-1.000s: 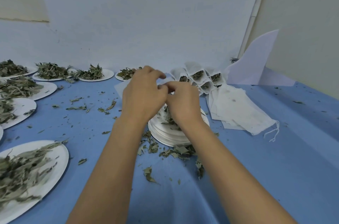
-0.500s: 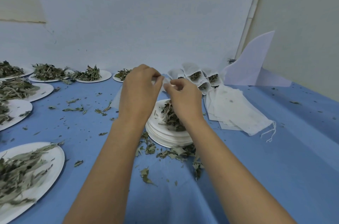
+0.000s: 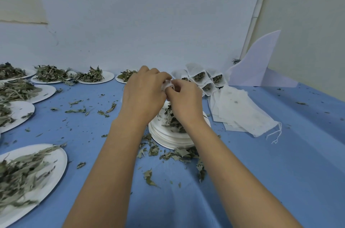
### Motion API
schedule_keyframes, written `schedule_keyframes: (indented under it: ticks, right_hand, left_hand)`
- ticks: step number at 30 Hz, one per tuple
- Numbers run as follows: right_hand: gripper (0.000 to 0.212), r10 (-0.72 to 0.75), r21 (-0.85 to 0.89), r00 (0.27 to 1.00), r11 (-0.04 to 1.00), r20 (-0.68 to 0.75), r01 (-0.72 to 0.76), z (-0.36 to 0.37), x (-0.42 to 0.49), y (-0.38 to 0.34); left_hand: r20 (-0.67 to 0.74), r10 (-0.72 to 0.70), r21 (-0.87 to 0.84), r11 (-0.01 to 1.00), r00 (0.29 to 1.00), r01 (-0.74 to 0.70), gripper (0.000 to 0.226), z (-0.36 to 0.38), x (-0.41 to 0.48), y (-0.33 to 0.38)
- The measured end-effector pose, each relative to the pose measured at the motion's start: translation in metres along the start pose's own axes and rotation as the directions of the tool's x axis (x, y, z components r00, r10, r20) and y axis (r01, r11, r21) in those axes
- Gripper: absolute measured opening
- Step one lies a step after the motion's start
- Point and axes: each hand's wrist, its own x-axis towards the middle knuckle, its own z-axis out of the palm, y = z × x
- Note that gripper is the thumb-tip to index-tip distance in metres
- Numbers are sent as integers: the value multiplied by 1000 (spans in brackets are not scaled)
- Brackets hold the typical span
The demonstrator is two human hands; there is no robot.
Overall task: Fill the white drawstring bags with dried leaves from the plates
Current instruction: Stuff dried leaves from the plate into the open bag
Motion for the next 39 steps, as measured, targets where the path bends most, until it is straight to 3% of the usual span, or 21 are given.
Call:
schedule_keyframes:
  ticks: [4,6,8,14,16,20,24,27,32,35,37,39]
  right_hand:
    - [26,22,48,999,999,48,-24,-2,3,-1]
    - [8,94,202,987,972,131,-120,-8,5,0]
    - [23,132,327,973,926,189,-189,-13,9,4]
    - [21,-47,119,998,992,38,42,-18,11,7]
    - [19,-67,132,998,989,-19,69,-16,11,7]
    - [15,-8,273,998,962,-69,27,-14,11,7]
    - [18,49,367,996,927,76,-73,-14,11,10]
    - [18,43,434,988,895,149,-105,-13,10,9]
    - [16,59,469,980,871,192,-145,-10,11,8]
    - [9,96,423,981,892,172,-161,-9,9,8]
    - [11,76,296,996,951,53,-88,-10,9,8]
    - [20,57,314,998,948,24,-61,-14,11,6]
  left_hand:
    - [64,-57,-73,995,996,62,33,-2,0,0]
    - [49,-103,-131,985,994,108,29,-4,-1,-4]
    - [23,-153,-172,973,988,155,25,-6,-1,-8]
    - [130,-167,-209,959,977,191,12,-6,-1,-18]
    - [171,-145,-256,949,975,186,10,-5,-2,-21]
    - [130,-114,-429,889,985,160,7,-9,-2,-17]
    - [87,-144,-637,753,986,166,17,-13,-3,-11]
    - [106,-152,-624,759,983,185,31,-13,-2,-11]
    - [102,-192,-625,751,976,213,13,-14,-3,-12]
    - [64,-249,-638,734,967,231,17,-16,-2,-14]
    - [-22,-297,-552,800,955,236,12,-16,0,-17]
    - [-133,-285,-390,896,949,214,8,-14,1,-20]
